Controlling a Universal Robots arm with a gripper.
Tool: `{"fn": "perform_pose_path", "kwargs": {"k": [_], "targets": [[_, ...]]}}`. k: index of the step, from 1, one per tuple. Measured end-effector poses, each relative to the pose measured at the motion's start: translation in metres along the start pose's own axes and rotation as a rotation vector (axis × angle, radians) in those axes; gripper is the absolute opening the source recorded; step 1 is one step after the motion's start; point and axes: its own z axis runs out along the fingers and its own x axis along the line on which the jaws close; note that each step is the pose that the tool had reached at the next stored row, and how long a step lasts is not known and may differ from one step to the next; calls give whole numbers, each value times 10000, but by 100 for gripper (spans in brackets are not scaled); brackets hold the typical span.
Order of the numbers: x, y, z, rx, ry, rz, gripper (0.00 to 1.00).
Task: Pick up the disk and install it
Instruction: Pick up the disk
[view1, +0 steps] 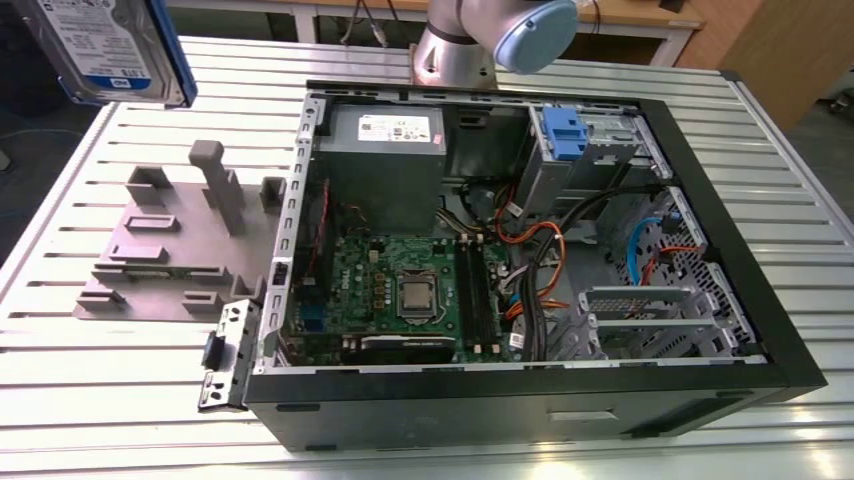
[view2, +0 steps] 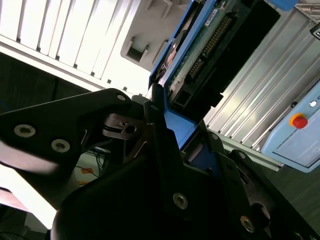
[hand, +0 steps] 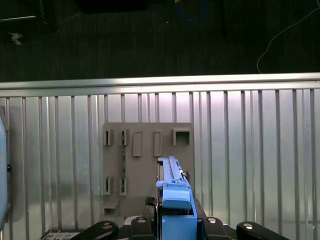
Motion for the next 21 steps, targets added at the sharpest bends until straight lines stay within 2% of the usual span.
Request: {"fn": "perform_pose_path", "kwargs": {"k": [5, 7, 21], "targets": [[88, -9, 3, -2, 1, -1, 36], [112, -32, 4, 0, 0, -1, 36], [152, -406, 11, -1, 0, 0, 36]]}}
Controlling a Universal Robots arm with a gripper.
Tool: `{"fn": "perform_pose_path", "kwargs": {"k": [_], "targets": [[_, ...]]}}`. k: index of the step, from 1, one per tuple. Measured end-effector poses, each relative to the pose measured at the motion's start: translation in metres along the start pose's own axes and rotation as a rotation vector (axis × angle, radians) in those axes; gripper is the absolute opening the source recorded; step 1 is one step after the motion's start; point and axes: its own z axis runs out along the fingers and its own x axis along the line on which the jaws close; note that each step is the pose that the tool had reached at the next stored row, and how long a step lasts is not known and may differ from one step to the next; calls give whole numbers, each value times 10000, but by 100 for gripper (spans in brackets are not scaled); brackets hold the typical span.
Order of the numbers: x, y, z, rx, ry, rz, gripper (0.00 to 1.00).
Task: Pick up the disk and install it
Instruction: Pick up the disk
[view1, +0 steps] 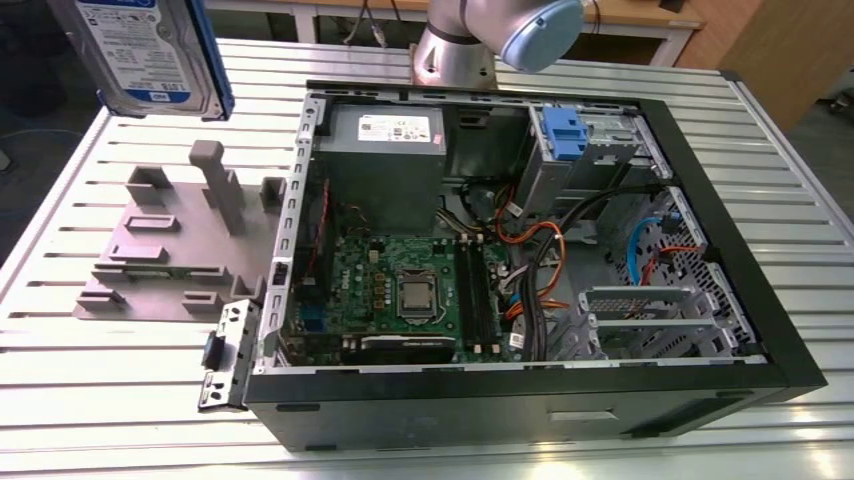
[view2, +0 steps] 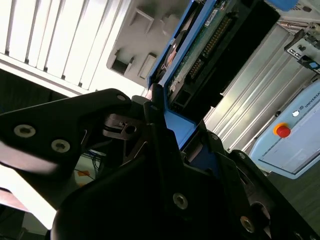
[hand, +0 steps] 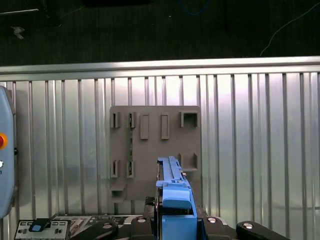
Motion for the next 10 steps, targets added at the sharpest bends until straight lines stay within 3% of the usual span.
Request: {"fn": "perform_pose_path", "kwargs": {"k": [10], "targets": [[10, -241, 4, 0, 0, 0, 36]]}}
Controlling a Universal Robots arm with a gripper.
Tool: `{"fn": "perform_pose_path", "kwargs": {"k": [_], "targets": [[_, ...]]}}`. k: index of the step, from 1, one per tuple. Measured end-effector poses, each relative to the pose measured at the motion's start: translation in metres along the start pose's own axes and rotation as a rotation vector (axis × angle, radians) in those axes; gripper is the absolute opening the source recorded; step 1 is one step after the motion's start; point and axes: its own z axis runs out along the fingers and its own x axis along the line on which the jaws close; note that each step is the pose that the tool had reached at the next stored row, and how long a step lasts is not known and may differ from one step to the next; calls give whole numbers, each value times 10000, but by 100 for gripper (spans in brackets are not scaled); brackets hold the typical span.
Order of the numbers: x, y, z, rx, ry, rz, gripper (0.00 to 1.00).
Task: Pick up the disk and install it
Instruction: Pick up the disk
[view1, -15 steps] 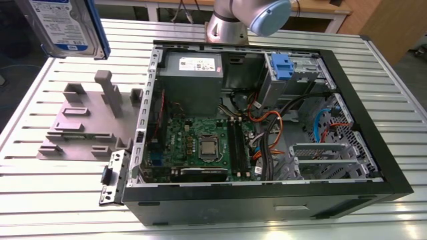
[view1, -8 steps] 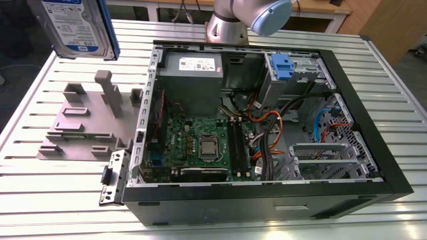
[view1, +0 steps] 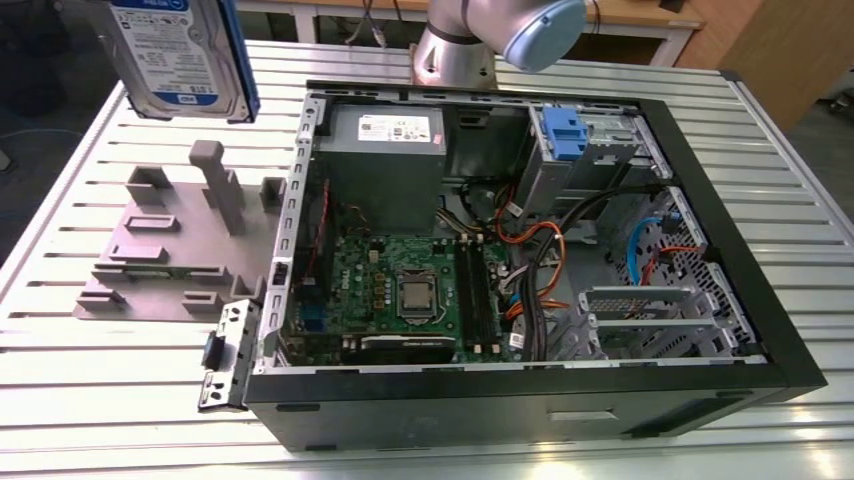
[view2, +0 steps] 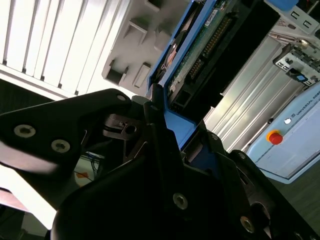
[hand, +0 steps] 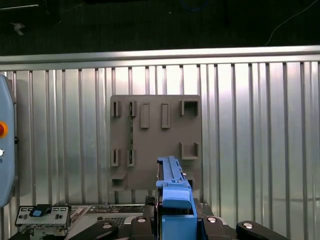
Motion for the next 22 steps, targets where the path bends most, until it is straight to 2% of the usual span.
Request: {"fn": "perform_pose_path", "kwargs": {"k": [22], "targets": [[21, -366, 6, 0, 0, -1, 36]]}}
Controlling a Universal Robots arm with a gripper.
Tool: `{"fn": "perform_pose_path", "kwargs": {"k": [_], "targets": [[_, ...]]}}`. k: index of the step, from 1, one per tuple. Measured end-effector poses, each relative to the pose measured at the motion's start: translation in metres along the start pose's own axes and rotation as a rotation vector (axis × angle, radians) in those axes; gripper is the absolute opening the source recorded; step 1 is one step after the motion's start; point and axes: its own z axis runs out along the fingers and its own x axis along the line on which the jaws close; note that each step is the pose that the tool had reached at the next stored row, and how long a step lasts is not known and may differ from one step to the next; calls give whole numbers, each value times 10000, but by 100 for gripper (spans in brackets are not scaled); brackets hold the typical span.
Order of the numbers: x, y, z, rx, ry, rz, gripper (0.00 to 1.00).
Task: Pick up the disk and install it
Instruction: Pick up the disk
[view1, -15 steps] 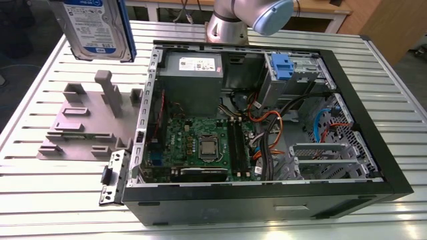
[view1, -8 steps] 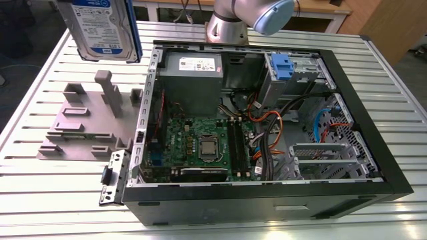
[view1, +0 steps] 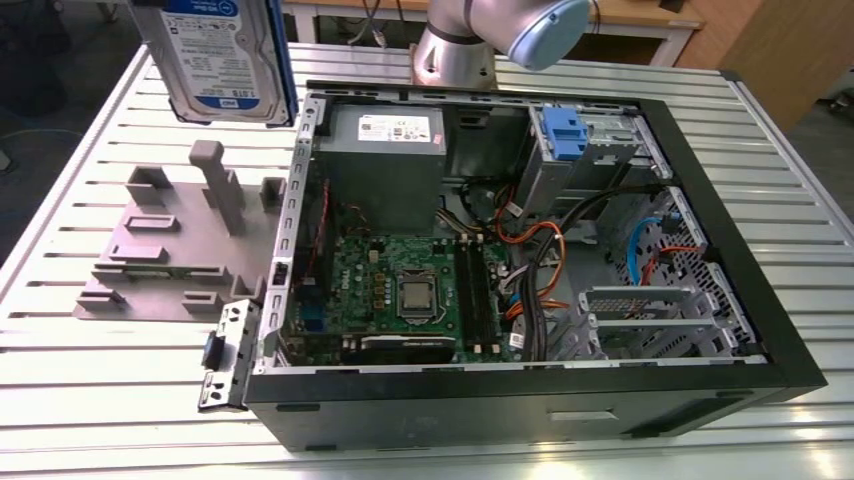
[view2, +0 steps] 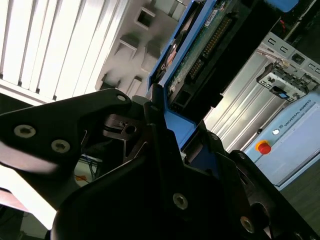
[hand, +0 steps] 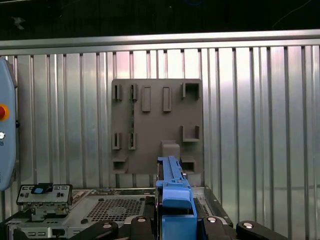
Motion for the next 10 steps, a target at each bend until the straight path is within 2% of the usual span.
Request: {"fn": "perform_pose_path", "kwargs": {"k": [10], "targets": [[4, -138, 2, 0, 0, 0, 36]]}}
